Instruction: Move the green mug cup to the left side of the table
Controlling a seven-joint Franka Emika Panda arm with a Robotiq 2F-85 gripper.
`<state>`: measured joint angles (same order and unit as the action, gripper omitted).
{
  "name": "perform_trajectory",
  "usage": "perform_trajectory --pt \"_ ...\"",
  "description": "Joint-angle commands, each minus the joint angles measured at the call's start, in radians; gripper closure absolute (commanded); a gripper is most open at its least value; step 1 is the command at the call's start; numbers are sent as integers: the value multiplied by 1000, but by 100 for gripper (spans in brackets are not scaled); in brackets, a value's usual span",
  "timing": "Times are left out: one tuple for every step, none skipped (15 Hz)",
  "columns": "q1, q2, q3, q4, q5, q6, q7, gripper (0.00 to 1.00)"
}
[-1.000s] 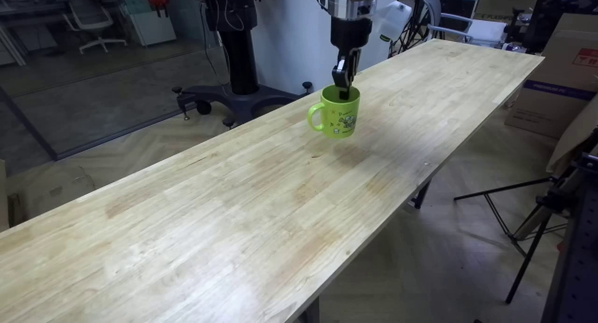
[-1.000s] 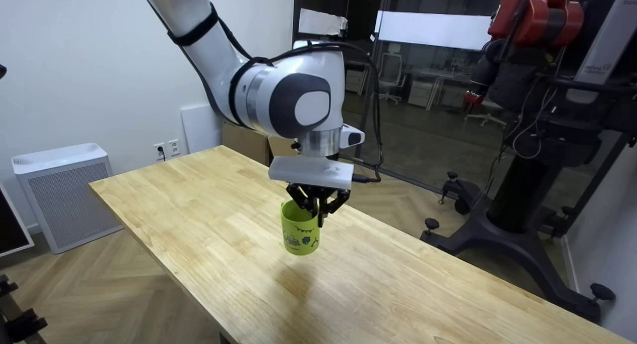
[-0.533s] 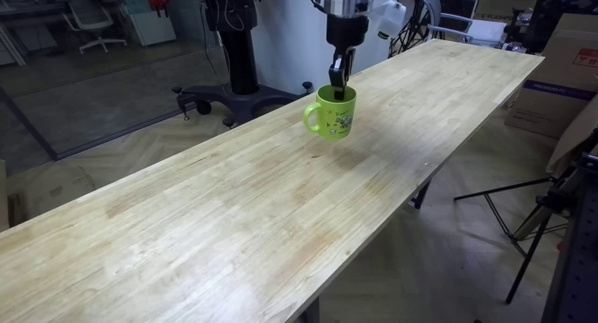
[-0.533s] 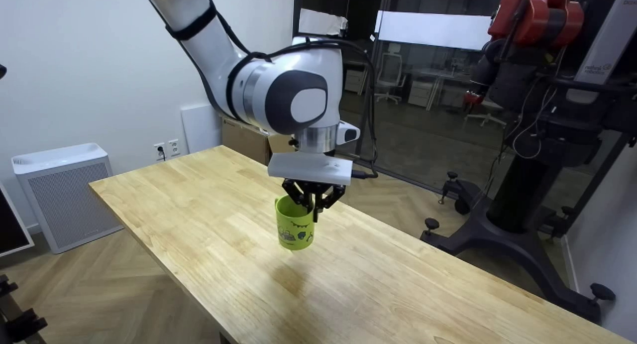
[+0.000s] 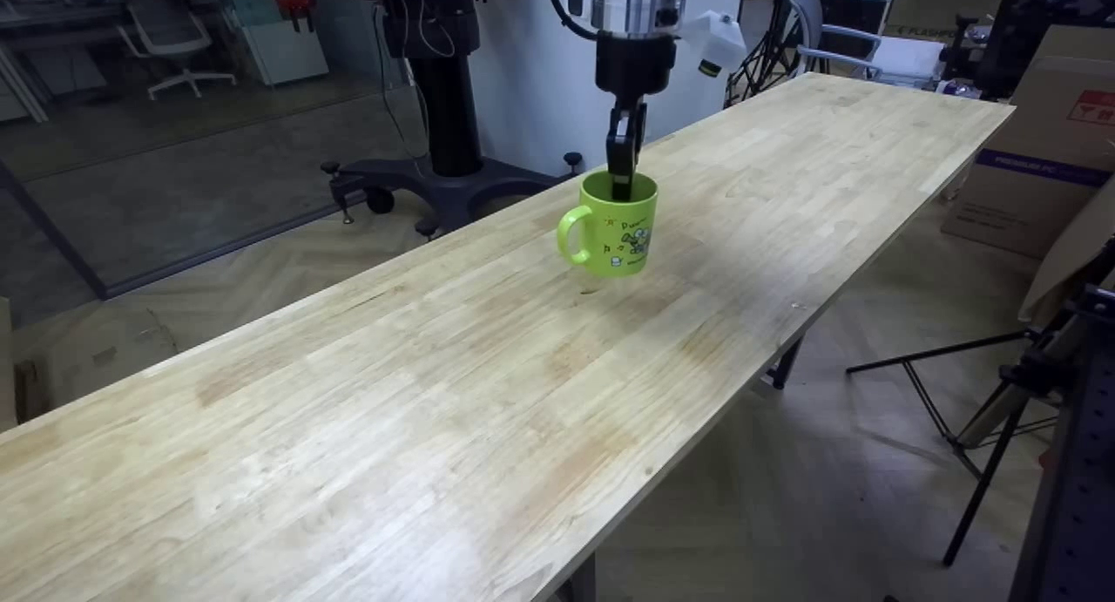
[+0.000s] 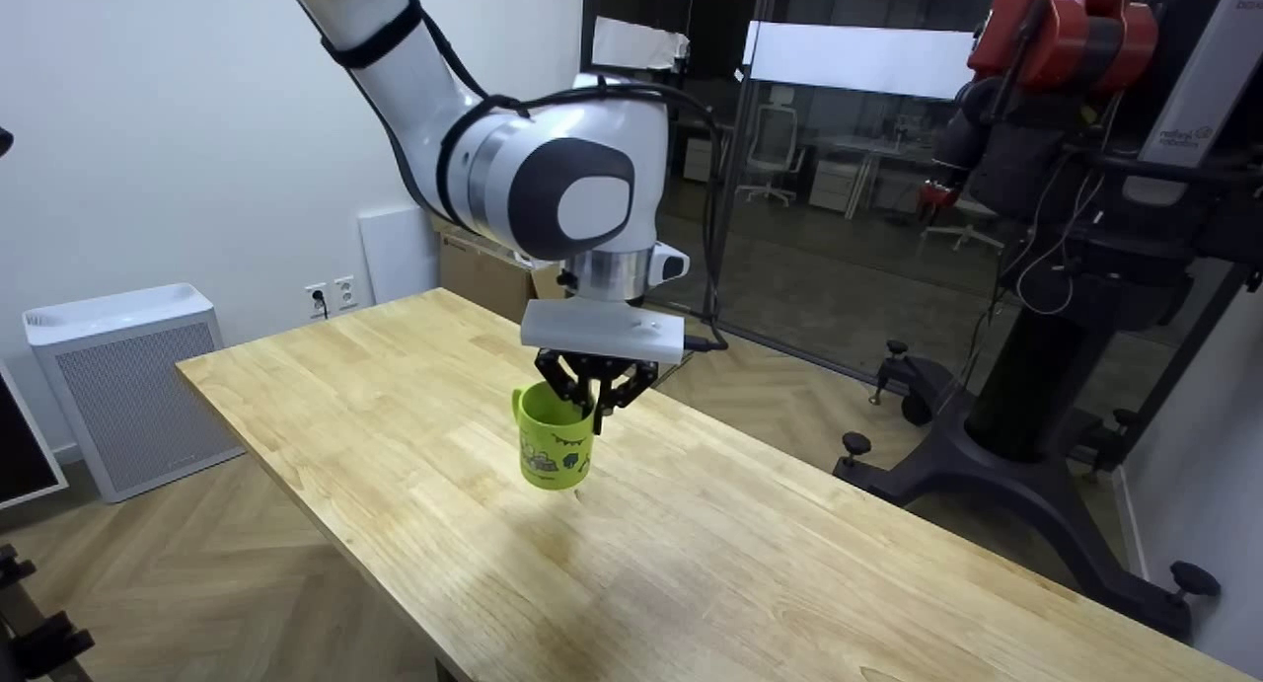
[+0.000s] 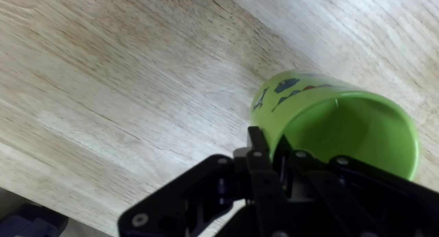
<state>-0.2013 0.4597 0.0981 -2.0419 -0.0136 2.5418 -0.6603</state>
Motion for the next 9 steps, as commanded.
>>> perform_trajectory --pt "-9 -25 9 6 28 -52 -33 97" --pt "-8 -25 7 7 31 -59 -36 97" --pt "-8 -25 6 9 34 -69 -37 97" --pt "-6 -24 4 11 35 -78 -38 97" --pt "-6 -23 4 12 36 -85 -40 97" --pt "-6 -22 3 13 37 -92 -43 97" --pt "-6 -21 3 14 38 -96 -46 97" --pt "-5 -21 2 14 39 -101 -48 97" --pt "-4 -21 1 15 39 -105 -48 97"
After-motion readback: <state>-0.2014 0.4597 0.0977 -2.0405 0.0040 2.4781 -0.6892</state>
